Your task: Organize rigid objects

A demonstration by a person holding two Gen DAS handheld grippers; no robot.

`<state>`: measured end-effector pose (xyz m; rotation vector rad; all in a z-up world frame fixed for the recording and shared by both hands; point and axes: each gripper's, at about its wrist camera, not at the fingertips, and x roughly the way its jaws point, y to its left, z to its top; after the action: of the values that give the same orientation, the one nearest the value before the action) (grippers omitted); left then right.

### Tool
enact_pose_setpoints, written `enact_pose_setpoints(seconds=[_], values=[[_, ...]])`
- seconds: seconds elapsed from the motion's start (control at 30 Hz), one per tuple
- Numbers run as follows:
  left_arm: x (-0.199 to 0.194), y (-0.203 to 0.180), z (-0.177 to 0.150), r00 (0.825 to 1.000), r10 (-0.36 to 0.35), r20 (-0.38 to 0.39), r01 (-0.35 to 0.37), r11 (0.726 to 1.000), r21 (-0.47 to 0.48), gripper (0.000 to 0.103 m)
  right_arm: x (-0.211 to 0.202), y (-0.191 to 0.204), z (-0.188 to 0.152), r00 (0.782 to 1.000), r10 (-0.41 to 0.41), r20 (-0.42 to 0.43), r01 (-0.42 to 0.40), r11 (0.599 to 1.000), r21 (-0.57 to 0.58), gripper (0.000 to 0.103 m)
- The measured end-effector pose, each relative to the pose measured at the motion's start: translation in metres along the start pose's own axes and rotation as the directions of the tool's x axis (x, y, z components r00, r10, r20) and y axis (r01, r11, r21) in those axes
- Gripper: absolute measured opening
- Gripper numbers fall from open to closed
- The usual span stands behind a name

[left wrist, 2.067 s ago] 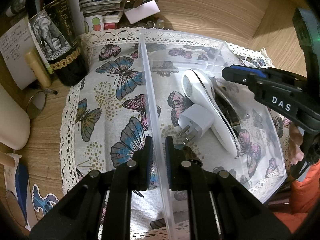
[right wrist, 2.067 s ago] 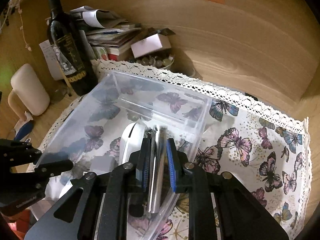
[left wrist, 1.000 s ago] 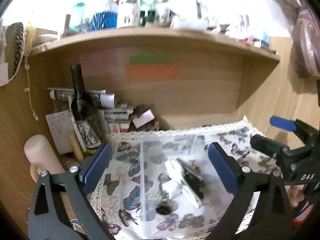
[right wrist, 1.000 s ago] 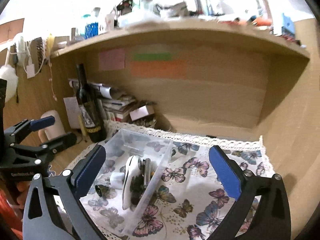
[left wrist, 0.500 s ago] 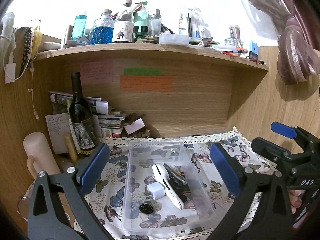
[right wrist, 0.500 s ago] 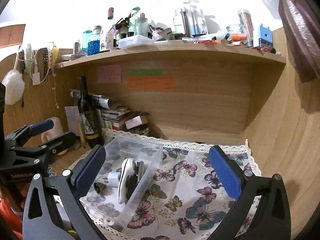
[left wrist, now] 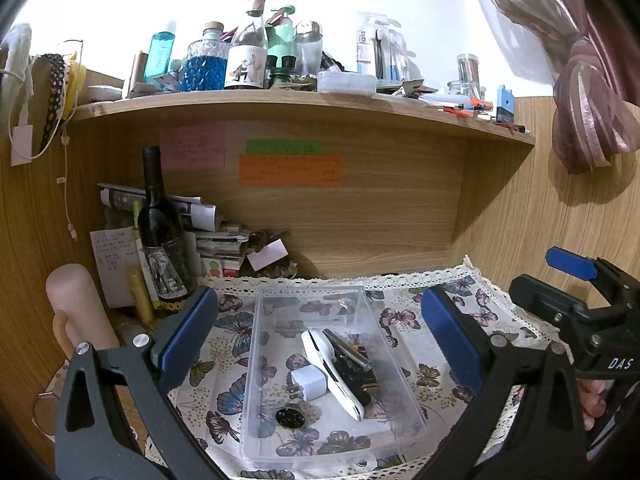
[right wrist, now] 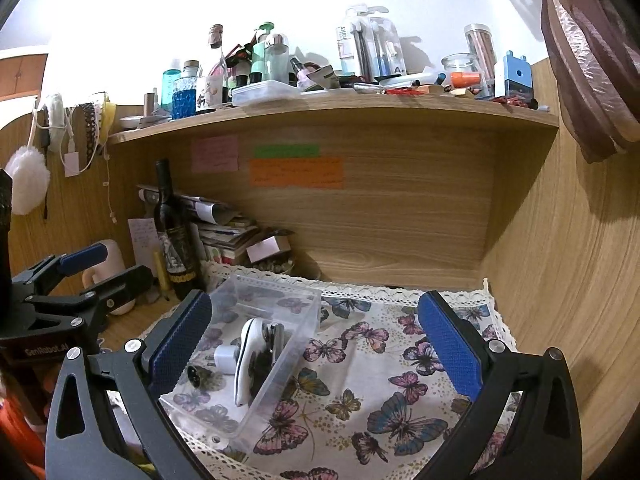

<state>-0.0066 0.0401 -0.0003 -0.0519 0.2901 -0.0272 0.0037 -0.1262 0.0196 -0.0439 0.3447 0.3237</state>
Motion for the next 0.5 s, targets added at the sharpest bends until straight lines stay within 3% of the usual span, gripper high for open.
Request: enact_pose_setpoints(seconds=[0.5], values=[[0.0009, 0.0008, -0.0018, 1.000, -0.004, 0.000, 0.004, 1.000, -0.003, 0.103, -0.0028, 0.0056, 0.0000, 1.000, -0.018, 0.018, 0.018, 1.000, -0.014, 0.103]])
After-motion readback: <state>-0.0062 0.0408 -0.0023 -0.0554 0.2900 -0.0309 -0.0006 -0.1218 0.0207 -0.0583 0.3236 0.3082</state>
